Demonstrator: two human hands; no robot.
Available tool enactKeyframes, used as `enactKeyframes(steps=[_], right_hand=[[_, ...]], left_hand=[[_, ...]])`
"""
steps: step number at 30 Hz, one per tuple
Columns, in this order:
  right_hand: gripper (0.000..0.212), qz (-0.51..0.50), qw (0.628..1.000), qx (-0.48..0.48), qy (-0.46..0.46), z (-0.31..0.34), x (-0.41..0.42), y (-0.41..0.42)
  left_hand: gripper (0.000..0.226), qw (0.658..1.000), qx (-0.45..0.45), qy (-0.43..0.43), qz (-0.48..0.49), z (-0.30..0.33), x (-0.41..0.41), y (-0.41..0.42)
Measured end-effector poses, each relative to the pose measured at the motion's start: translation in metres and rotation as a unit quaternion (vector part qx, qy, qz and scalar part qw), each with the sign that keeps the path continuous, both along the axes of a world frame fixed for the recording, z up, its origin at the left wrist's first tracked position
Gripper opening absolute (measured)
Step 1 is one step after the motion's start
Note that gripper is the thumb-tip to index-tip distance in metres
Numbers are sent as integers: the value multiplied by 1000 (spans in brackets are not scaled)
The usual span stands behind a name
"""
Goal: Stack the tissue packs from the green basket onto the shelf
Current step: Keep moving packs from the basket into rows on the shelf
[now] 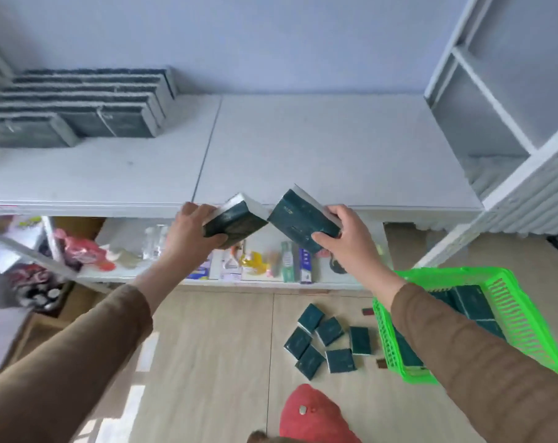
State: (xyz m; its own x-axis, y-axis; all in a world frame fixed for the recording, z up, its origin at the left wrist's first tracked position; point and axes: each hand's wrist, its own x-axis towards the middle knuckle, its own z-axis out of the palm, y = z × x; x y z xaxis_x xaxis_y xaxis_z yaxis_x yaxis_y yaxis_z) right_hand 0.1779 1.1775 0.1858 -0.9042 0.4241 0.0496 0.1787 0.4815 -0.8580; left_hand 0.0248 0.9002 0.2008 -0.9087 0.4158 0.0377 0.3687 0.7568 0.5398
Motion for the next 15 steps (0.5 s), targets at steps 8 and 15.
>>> enactKeyframes(steps=[8,15], right_hand=[[39,90,995,29,19,39,-157,-89],[38,147,987,57,17,31,-303,-121]], left_hand=[[44,995,-48,82,36,28,-124,-118],[47,981,-129,139,27,38,-266,-155]])
